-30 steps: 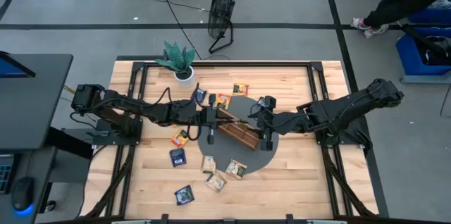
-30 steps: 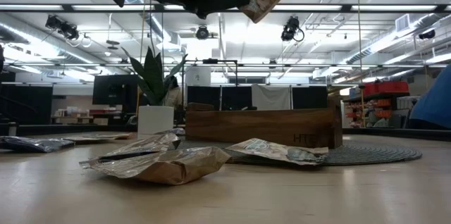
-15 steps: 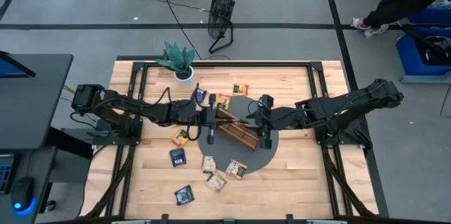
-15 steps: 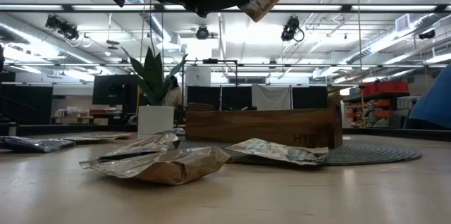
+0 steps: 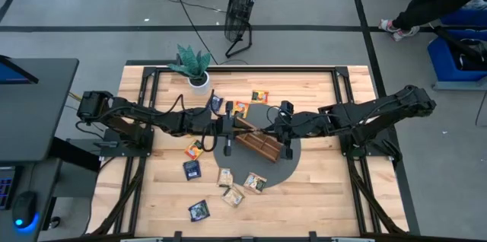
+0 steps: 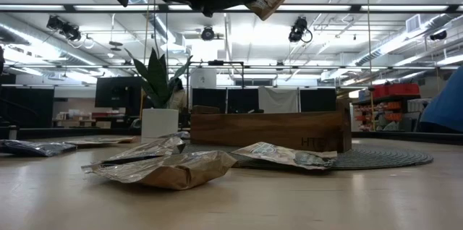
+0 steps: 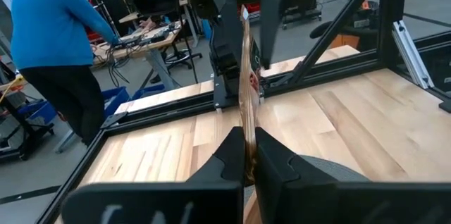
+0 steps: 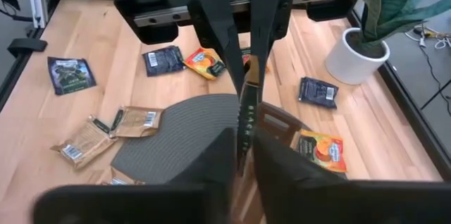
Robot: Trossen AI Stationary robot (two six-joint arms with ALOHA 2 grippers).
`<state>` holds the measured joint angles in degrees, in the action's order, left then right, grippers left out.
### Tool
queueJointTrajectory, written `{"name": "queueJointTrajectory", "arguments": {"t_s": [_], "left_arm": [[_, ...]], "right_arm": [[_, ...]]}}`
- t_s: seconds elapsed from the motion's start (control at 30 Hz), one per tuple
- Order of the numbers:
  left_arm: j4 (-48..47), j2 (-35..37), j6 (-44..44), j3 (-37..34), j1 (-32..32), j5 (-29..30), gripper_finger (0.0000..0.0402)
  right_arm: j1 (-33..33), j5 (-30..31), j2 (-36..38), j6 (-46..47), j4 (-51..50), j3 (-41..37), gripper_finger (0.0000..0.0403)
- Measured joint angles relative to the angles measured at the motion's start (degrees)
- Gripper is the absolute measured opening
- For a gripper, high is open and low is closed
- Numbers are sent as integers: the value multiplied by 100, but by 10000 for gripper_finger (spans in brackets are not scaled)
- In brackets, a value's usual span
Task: Pick & Place Tea
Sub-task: Put the brown tea bag into the right section of the wooden organizer
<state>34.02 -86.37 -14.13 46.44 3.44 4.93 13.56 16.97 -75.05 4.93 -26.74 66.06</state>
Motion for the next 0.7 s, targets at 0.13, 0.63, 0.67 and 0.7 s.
{"name": "queueJointTrajectory", "arguments": {"t_s": [0.13, 0.63, 0.67, 0.7], "left_arm": [[-4, 0, 73, 0, -2, 2, 26], [-860, 35, 449, -4, -10, 91, 86], [-884, 35, 478, -4, -10, 86, 86], [-901, 35, 493, -4, 1, 84, 86]], "right_arm": [[0, 49, 0, 18, -2, 0, 10], [61, 149, 2, 1025, -933, 0, 2], [76, 150, 2, 1117, -1019, 0, 2], [92, 159, 2, 1201, -1094, 0, 1]]}}
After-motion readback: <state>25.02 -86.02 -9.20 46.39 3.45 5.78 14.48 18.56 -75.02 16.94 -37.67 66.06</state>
